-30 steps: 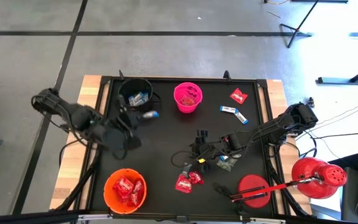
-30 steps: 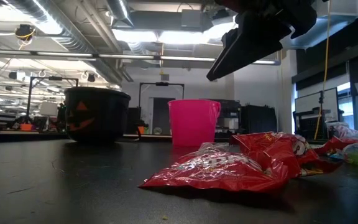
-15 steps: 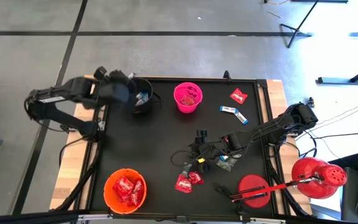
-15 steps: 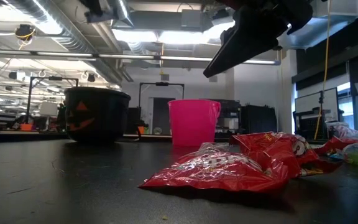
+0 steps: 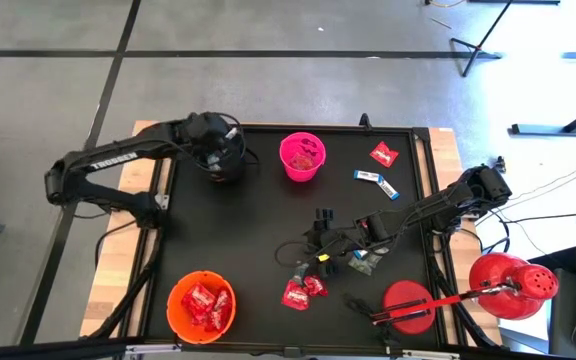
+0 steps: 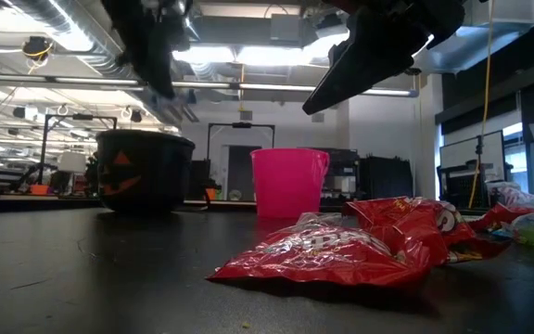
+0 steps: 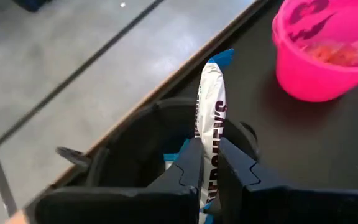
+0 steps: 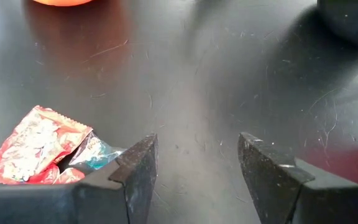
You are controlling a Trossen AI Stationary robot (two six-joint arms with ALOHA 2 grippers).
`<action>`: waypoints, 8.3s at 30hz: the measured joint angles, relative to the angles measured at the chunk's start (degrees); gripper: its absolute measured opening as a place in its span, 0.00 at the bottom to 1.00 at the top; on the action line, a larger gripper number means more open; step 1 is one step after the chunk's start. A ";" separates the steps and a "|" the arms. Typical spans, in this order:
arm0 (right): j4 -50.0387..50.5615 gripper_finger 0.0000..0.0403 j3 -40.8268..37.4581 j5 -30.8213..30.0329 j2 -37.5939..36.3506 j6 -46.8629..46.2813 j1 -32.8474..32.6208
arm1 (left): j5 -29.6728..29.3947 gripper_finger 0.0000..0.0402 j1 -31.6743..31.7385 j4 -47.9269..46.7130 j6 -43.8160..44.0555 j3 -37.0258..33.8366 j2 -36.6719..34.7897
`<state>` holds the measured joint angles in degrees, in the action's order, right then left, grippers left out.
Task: Organize candy in baskets
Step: Put the white chocolate bar into the black bucket, then put the red candy into the orange bucket, then put the blue gummy into the pink bucket
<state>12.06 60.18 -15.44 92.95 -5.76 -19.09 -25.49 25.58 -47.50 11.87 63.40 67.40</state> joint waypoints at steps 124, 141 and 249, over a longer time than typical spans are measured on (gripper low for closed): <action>-0.26 0.10 18.51 -13.95 14.10 7.59 -4.83 | -10.16 0.34 -52.90 25.79 4.09 0.26 20.13; -1.22 0.10 18.47 -9.81 14.10 7.76 -4.79 | -10.52 0.34 -52.70 24.33 4.05 0.26 20.11; 8.71 0.49 18.51 -5.11 11.15 1.69 -4.87 | 2.91 0.34 -81.72 -10.52 51.64 10.97 15.96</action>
<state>20.77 78.70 -20.55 104.09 -4.08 -23.97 -22.57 -56.14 -58.03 63.51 74.37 83.35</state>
